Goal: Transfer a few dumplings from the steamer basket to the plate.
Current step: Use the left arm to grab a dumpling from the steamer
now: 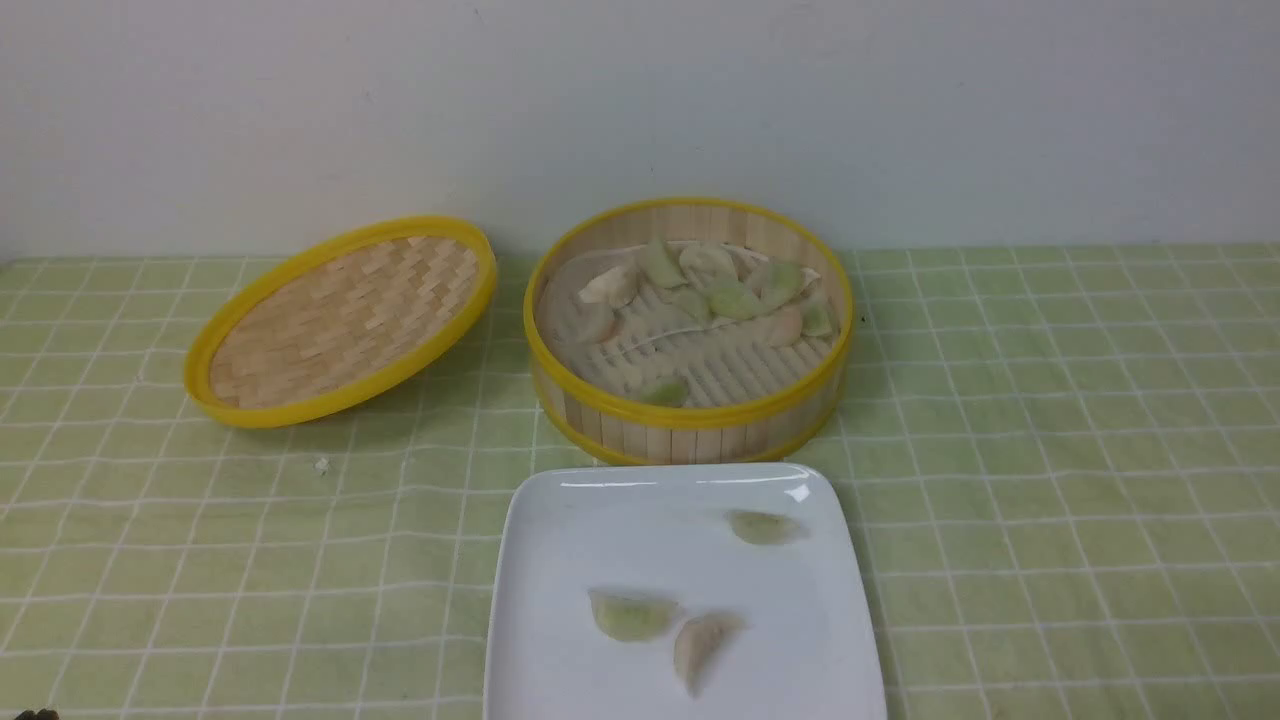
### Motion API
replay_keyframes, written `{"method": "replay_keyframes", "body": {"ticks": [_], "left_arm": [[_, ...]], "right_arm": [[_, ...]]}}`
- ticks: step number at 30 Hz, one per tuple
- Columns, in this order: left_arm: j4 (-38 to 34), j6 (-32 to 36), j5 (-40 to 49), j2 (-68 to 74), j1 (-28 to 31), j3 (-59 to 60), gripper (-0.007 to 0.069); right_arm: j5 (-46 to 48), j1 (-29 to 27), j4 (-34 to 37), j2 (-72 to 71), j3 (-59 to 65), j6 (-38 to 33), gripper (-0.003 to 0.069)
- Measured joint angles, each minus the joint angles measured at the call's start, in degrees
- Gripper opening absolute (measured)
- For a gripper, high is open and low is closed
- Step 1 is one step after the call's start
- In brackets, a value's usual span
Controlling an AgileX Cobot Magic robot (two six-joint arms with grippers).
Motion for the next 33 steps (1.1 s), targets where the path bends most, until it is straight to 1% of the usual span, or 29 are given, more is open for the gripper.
{"method": "replay_keyframes", "body": {"ticks": [26,28,30,33], "left_arm": [[0.0,0.0,0.0,0.0,0.0,0.0,-0.0006],[-1.6,-0.7,-0.8,0.0,0.0,0.1,-0.0006],[-5.4,-2.1,-3.0,0.0,0.0,0.1,-0.0006],[-11.1,-3.8,-10.0,0.0,0.0,0.1,-0.0006]], "right_arm": [[0.0,0.0,0.0,0.0,0.0,0.0,-0.0014],[0.0,0.0,0.0,0.0,0.0,0.0,-0.0014],[0.0,0.0,0.0,0.0,0.0,0.0,-0.0014],[0.0,0.0,0.0,0.0,0.0,0.0,-0.0014]]}}
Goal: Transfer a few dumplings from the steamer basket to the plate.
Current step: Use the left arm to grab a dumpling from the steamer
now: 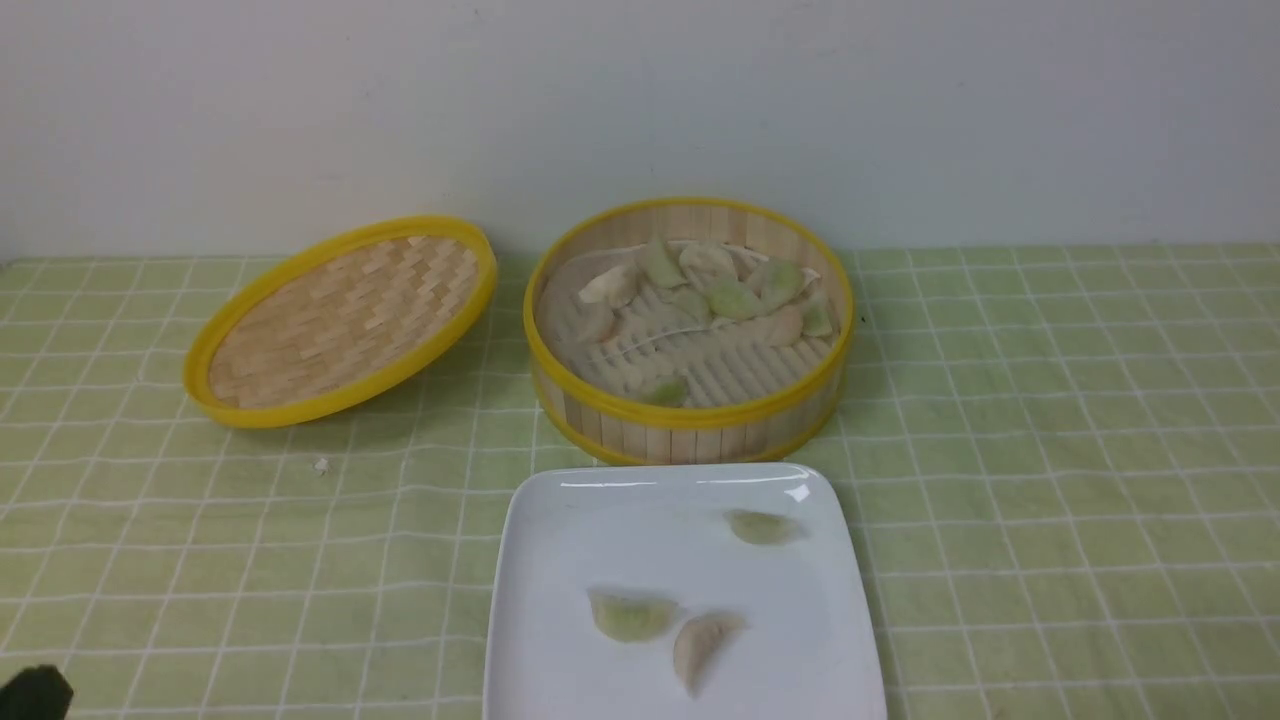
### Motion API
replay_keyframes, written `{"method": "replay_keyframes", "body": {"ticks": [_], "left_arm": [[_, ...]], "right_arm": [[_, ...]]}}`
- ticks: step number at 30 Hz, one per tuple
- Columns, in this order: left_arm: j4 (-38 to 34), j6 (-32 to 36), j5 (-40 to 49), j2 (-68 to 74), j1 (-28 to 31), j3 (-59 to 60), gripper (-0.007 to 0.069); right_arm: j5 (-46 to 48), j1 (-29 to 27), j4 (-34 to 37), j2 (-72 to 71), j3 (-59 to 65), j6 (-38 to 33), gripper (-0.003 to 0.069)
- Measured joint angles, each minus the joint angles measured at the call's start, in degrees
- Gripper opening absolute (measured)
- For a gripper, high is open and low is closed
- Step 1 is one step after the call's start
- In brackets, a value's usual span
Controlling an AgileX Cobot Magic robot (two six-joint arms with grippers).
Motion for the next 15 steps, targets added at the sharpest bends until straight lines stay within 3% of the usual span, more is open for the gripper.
{"method": "replay_keyframes", "body": {"ticks": [4,9,12,15], "left_arm": [[-9.9,-2.9,-14.6,0.0,0.0,0.0,-0.0006],[-16.7,-7.4,-34.6,0.0,0.0,-0.6,-0.0006],[-14.9,-11.3,-34.4,0.5,0.0,-6.0,-0.0006],[-7.4,-14.0,-22.7,6.1,0.0,-18.5,-0.0006]], "right_arm": [[-2.3,0.0,5.1,0.0,0.3,3.5,-0.0014],[-12.8,0.0,25.4,0.0,0.6,15.0,-0.0014],[-17.9,0.0,33.4,0.0,0.6,17.1,-0.0014],[-20.7,0.0,35.5,0.0,0.6,15.2,-0.0014]]}}
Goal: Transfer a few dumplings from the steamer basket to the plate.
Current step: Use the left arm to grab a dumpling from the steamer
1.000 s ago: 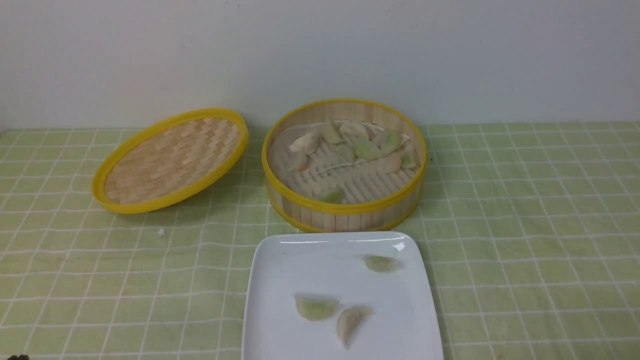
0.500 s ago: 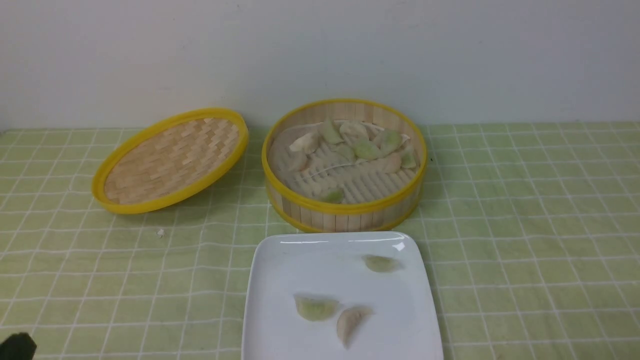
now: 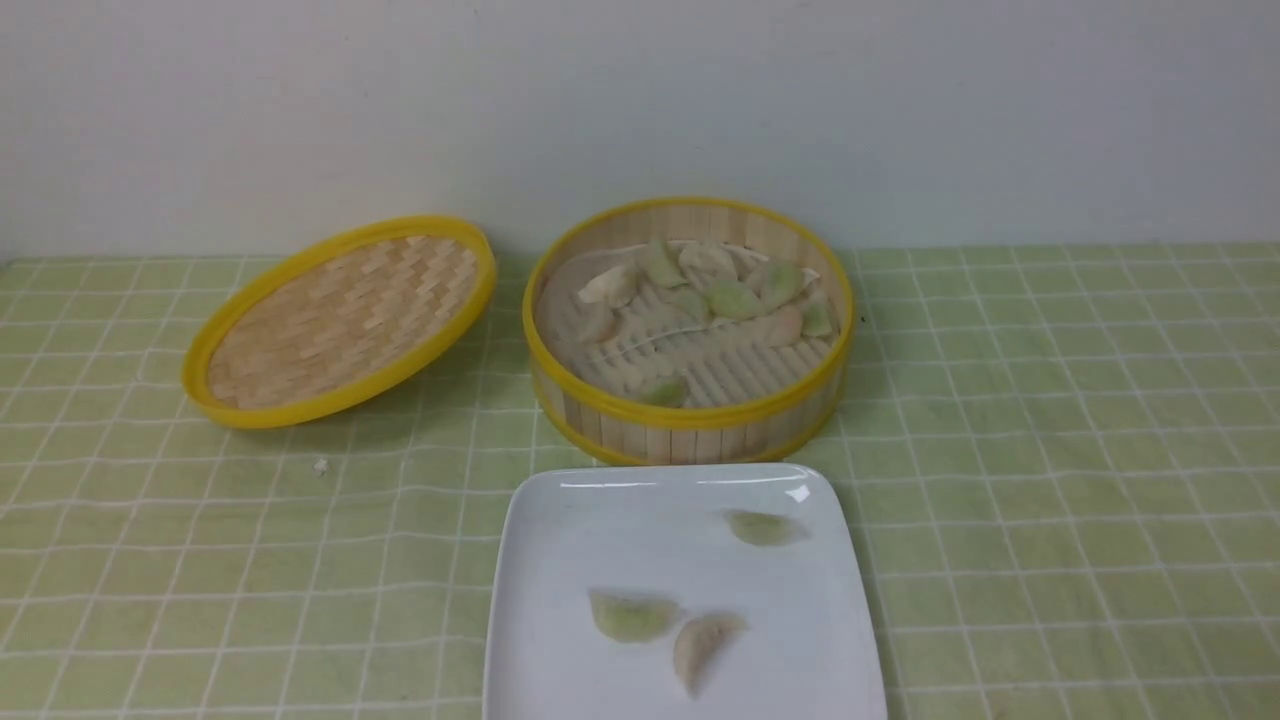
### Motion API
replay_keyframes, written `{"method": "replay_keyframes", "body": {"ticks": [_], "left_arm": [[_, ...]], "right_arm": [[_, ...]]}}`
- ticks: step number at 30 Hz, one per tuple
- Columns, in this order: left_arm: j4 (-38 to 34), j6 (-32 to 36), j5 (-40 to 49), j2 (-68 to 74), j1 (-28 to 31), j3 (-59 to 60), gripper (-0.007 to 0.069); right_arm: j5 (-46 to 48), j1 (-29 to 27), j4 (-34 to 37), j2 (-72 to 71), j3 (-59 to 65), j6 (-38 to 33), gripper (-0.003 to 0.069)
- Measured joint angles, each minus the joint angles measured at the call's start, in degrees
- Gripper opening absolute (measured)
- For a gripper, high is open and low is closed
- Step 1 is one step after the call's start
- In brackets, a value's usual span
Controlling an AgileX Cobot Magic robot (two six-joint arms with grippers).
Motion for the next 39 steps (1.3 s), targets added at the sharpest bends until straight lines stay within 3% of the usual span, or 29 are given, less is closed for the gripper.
{"method": "replay_keyframes", "body": {"ticks": [1,2,3,4,6,11,13,17,21,27,30,39], "left_arm": [[0.0,0.0,0.0,0.0,0.0,0.0,-0.0006],[3.9,-0.4,9.2,5.2,0.0,-7.6,-0.0006],[4.9,-0.4,10.4,6.0,0.0,-8.5,-0.0006],[8.9,0.2,23.7,13.2,0.0,-17.5,-0.0006],[10.9,3.0,38.0,22.3,0.0,-26.9,-0.0006],[8.1,14.0,63.2,43.4,0.0,-41.6,-0.0006],[3.1,20.6,69.5,52.9,0.0,-45.9,-0.0006],[-2.4,27.0,70.8,61.3,-0.9,-48.1,-0.0006],[-4.2,33.3,70.3,73.3,-7.6,-52.9,-0.0006],[-2.4,34.3,70.3,88.4,-15.5,-65.6,-0.0006],[2.4,34.0,71.0,97.6,-18.4,-76.2,-0.0006],[9.5,31.2,71.5,113.7,-21.2,-93.2,-0.0004]], "right_arm": [[-0.2,0.0,0.2,0.0,0.0,-0.1,-0.0014],[-1.3,0.0,1.1,0.0,0.0,-0.3,-0.0014],[-1.7,0.0,1.3,0.0,0.0,-0.3,-0.0014],[-1.1,0.1,1.4,0.0,-0.9,-1.2,-0.0014],[2.3,0.4,-0.9,0.0,-5.2,-3.7,-0.0014],[18.8,1.2,-7.6,7.9,-21.6,-9.9,-0.0014],[31.8,1.2,-10.5,17.9,-32.1,-13.8,-0.0014],[45.8,1.2,-12.0,29.5,-42.7,-19.4,-0.0014],[60.7,1.2,-12.5,44.7,-54.9,-27.4,-0.0014],[63.7,1.2,-12.7,53.4,-59.4,-31.2,-0.0014],[64.2,1.2,-12.6,54.0,-59.5,-31.4,-0.0014],[66.2,1.2,-11.8,54.0,-59.5,-31.4,-0.0014]]}}
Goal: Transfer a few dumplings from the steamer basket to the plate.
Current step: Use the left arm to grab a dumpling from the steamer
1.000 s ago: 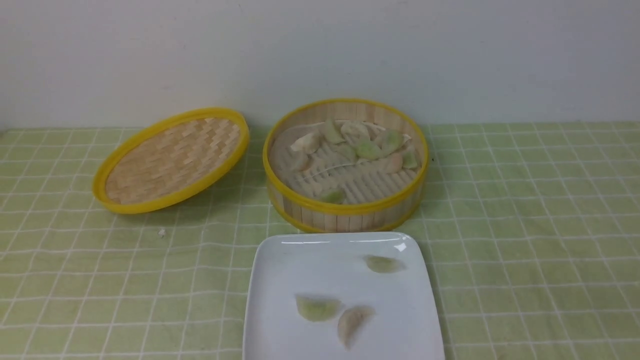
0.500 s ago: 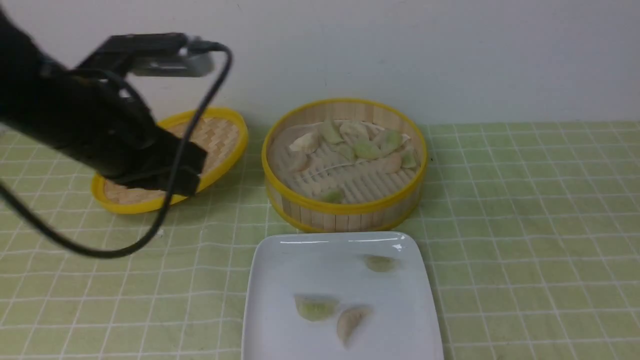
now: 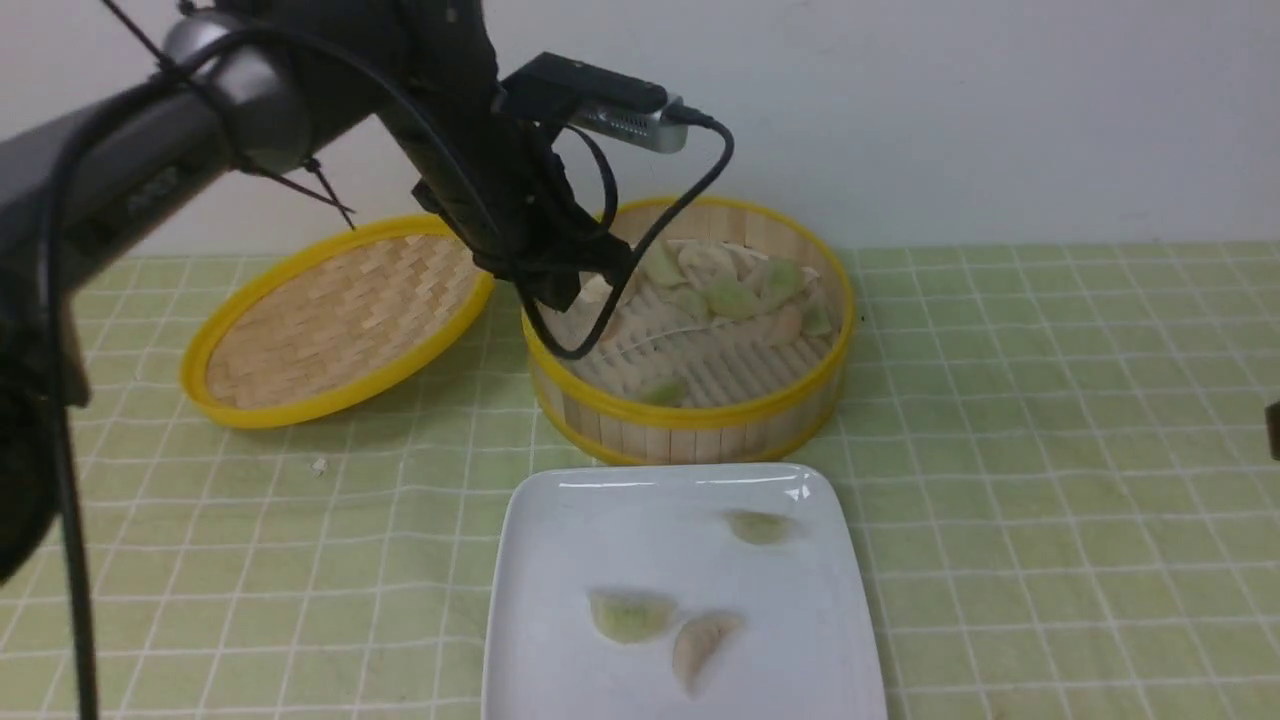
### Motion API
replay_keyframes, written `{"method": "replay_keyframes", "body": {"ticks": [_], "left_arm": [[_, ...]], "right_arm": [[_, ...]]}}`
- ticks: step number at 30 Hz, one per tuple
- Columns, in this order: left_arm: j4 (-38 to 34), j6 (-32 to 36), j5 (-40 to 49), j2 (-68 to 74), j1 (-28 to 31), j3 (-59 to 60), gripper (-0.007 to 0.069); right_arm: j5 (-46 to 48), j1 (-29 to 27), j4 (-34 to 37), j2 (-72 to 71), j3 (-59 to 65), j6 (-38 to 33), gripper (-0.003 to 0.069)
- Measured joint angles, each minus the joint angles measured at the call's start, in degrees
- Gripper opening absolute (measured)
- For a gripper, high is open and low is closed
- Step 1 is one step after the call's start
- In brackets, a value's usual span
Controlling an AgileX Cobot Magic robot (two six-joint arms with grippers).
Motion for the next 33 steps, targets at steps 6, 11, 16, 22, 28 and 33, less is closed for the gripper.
{"method": "replay_keyframes", "body": {"ticks": [6,11,16,22,28,33], "left_arm": [[0.1,1.5,-11.0,5.8,-0.1,-2.0,0.0092],[0.1,1.6,-19.1,10.6,-0.1,-2.0,0.0300],[0.3,1.5,-23.4,15.3,-0.1,-2.0,0.0460],[1.5,0.3,-25.8,17.1,-0.1,-2.1,0.0442],[2.2,-0.5,-25.1,17.4,-0.6,-2.8,0.0186],[3.2,-0.5,-17.2,15.7,-0.6,-5.2,0.0169]], "right_arm": [[0.5,0.0,0.2,0.0,0.0,0.3,-0.0014],[0.6,0.0,0.2,0.0,0.0,0.5,-0.0014],[2.1,0.0,0.2,0.0,0.0,0.5,-0.0014],[3.5,0.0,0.4,0.0,0.0,0.5,-0.0014],[3.5,0.0,0.4,0.0,0.0,0.5,-0.0014],[3.6,0.0,0.4,0.0,0.0,0.3,-0.0014]]}}
